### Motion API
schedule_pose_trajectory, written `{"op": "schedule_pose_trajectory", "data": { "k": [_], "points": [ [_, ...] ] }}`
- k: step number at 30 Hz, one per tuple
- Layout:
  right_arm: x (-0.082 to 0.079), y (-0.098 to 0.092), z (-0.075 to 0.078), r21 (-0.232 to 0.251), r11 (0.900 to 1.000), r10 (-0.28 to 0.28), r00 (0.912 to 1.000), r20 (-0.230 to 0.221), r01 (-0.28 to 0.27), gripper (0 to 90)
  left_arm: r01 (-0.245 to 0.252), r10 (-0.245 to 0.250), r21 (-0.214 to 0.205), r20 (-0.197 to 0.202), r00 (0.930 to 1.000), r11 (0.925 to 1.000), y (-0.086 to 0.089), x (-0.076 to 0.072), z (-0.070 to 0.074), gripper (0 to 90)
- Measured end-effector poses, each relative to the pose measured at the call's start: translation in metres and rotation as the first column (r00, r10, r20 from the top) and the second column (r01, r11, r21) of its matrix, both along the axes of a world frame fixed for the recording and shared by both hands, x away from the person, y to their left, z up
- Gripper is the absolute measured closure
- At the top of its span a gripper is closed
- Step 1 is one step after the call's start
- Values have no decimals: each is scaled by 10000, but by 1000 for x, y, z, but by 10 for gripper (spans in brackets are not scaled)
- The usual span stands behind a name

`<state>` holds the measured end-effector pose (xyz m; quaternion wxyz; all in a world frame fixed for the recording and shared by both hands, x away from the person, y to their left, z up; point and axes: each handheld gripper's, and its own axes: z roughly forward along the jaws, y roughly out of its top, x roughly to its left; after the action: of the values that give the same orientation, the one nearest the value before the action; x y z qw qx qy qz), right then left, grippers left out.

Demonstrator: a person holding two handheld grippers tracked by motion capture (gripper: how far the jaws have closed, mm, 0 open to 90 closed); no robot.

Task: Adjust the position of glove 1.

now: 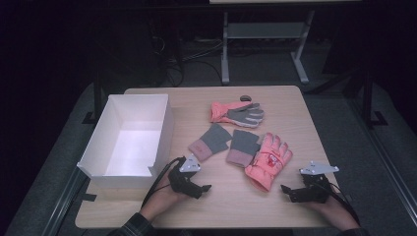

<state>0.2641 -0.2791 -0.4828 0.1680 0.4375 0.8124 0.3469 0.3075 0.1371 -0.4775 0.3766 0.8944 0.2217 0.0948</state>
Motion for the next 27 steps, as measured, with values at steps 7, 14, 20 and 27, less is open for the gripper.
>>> {"op": "schedule_pose_trajectory", "data": {
  "k": [7, 14, 20, 27],
  "points": [
    [0, 0, 0, 7, 10000, 11, 10000, 2, -11, 52, -246, 248, 143, -116, 9996, 9996, -4, 0, 1, 112],
    [0, 0, 0, 0, 10000, 54, 10000, -18, -54, 43, -326, 353, 504, -528, 9980, 9982, -8, 0, 7, 125],
    [0, 0, 0, -35, 9999, 128, 9999, -50, -129, 37, -526, 550, 422, -601, 9967, 9977, -10, 4, 20, 125],
    [0, 0, 0, -33, 9999, 124, 9999, -51, -124, 37, -834, 847, 469, -263, 9961, 9954, -20, 14, 36, 124]
  ]
}}
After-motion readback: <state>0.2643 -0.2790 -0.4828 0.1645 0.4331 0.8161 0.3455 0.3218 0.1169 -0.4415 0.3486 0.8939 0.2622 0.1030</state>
